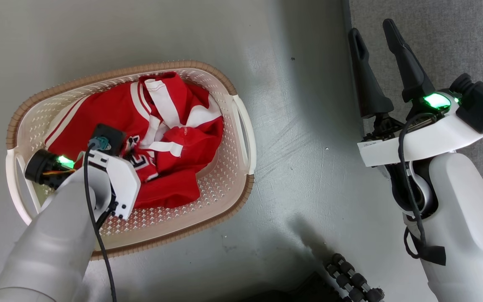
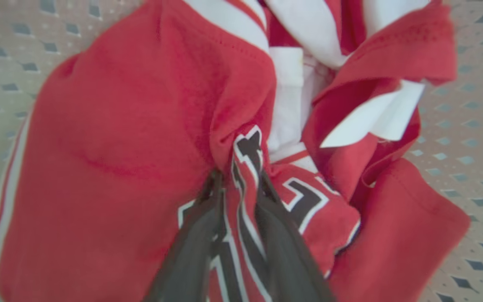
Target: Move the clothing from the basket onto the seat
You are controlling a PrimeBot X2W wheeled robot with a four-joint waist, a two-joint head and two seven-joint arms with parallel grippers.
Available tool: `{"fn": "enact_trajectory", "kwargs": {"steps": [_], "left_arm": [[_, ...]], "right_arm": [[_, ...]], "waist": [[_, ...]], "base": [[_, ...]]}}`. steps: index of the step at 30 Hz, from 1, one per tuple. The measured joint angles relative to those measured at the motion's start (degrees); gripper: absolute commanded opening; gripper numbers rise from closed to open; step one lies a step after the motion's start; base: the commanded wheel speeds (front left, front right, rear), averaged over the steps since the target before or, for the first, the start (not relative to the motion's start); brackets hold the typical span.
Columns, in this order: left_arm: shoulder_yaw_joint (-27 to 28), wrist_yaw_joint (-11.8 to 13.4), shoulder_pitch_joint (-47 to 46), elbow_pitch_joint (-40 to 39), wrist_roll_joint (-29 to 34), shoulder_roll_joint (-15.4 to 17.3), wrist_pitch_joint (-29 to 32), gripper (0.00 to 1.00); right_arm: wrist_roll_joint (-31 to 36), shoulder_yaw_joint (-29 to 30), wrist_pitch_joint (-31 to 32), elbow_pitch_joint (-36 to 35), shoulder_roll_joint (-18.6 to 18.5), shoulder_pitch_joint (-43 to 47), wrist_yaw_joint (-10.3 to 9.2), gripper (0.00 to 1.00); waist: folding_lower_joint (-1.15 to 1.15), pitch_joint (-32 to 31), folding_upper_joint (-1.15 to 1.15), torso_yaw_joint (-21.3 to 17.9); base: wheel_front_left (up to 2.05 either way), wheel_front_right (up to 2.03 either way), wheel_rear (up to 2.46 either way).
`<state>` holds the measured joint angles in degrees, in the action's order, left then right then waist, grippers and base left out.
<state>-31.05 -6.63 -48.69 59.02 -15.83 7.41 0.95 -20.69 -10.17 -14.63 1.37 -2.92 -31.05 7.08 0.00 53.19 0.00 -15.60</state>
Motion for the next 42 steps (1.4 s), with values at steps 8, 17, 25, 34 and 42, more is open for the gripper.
{"fn": "enact_trajectory", "kwargs": {"steps": [8, 17, 25, 34, 42], "left_arm": [[-0.3, -0.1, -1.1, 0.7, 0.3, -0.3, -1.1, 0.00], [-1.0, -0.4, -1.6, 0.5, 0.2, -1.4, -4.8, 0.00], [-1.8, -0.6, -1.7, -0.4, -0.3, -1.8, -8.4, 0.00], [-3.1, -0.6, -1.3, -1.2, -2.0, -2.3, -12.2, 0.00], [-4.9, -0.6, 0.6, -3.5, -4.0, -3.6, -14.1, 0.00]], "right_arm": [[0.0, 0.0, 0.0, 0.0, 0.0, 0.0, 0.00, 1.00], [-1.0, 0.0, 0.0, 0.0, 0.0, 0.0, 0.00, 1.00], [-1.0, 0.4, 0.0, 0.0, 0.0, -0.1, 0.00, 1.00], [-1.0, 0.8, 0.0, 0.7, 0.0, -1.2, 0.00, 1.00], [-0.3, 1.6, 0.0, 1.3, 0.0, -1.2, 0.00, 1.00]], "waist": [[0.00, -0.2, 0.00, 0.0], [0.00, -0.9, 0.00, 0.1], [0.00, -2.0, 0.00, 0.5], [0.00, -4.1, 0.00, 1.1], [0.00, -6.7, 0.00, 1.7]], "base": [[0.00, 0.00, 0.00], [0.00, 0.00, 0.00], [0.00, 0.00, 0.00], [0.00, 0.00, 0.00], [0.00, 0.00, 0.00]]}}
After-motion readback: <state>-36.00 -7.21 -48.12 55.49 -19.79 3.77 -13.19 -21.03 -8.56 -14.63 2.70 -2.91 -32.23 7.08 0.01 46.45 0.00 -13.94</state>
